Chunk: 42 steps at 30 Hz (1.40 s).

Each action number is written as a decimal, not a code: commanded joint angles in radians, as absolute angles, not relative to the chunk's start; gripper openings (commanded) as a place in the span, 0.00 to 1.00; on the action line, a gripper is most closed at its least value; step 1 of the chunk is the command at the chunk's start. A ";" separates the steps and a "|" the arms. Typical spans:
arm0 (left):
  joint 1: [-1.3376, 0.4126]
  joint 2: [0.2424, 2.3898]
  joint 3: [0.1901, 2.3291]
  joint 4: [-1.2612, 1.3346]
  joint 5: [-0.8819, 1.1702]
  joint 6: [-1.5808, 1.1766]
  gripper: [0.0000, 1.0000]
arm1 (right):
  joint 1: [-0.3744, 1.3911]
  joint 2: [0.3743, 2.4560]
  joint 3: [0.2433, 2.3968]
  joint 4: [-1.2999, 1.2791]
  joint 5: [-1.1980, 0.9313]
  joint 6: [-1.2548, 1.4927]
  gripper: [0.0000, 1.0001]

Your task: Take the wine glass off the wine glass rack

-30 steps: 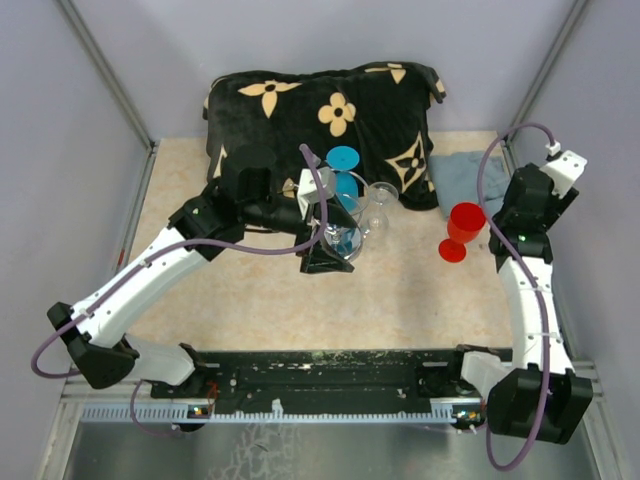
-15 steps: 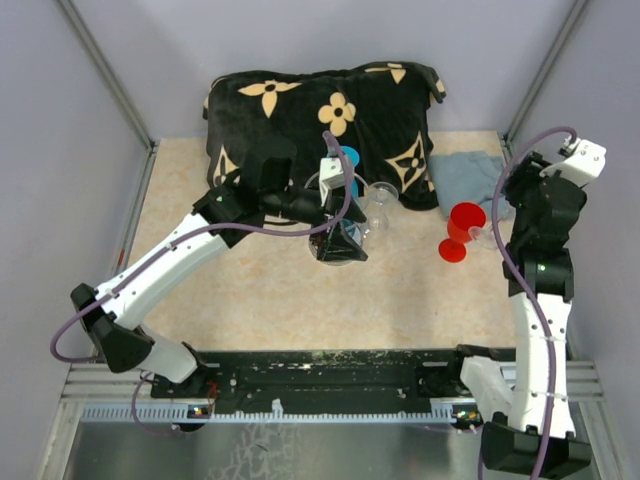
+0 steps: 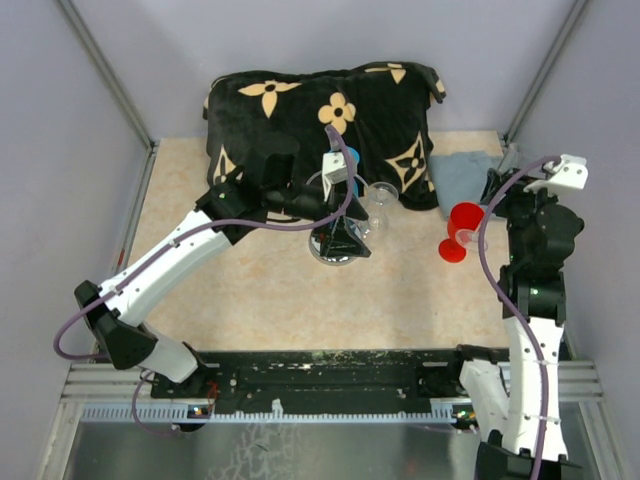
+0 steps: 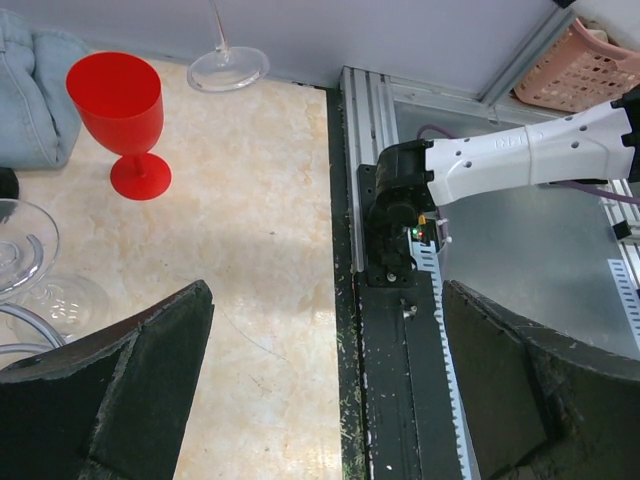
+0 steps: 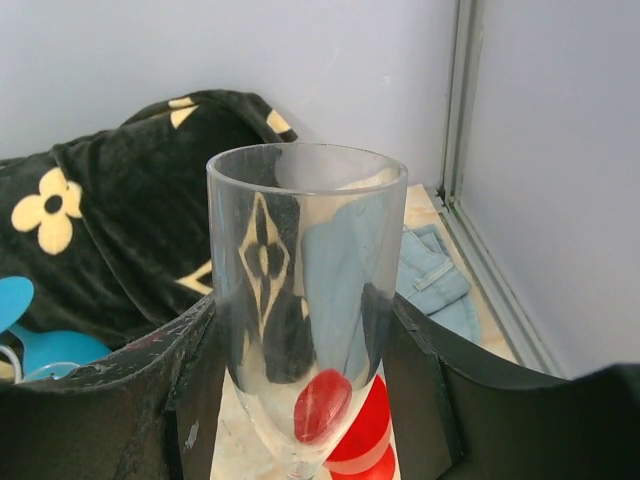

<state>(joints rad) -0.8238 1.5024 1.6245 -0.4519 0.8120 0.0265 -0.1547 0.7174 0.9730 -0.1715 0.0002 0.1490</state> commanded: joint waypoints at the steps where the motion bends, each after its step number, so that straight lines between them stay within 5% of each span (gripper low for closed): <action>1: -0.819 1.505 1.652 -0.464 0.808 0.020 1.00 | -0.130 0.709 0.927 -0.014 -0.009 0.133 0.00; 18: -0.818 1.537 1.660 -0.500 0.798 0.032 1.00 | 0.437 0.786 0.786 0.225 0.549 -0.161 0.00; 42: -0.792 1.617 1.749 -0.568 0.802 0.032 1.00 | 0.564 0.871 0.517 0.618 0.785 -0.122 0.00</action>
<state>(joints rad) -0.8001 1.5993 1.7073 -0.5430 0.8028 0.0238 0.5377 0.8753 0.5545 0.4892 0.7422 -0.1398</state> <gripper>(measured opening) 0.998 0.557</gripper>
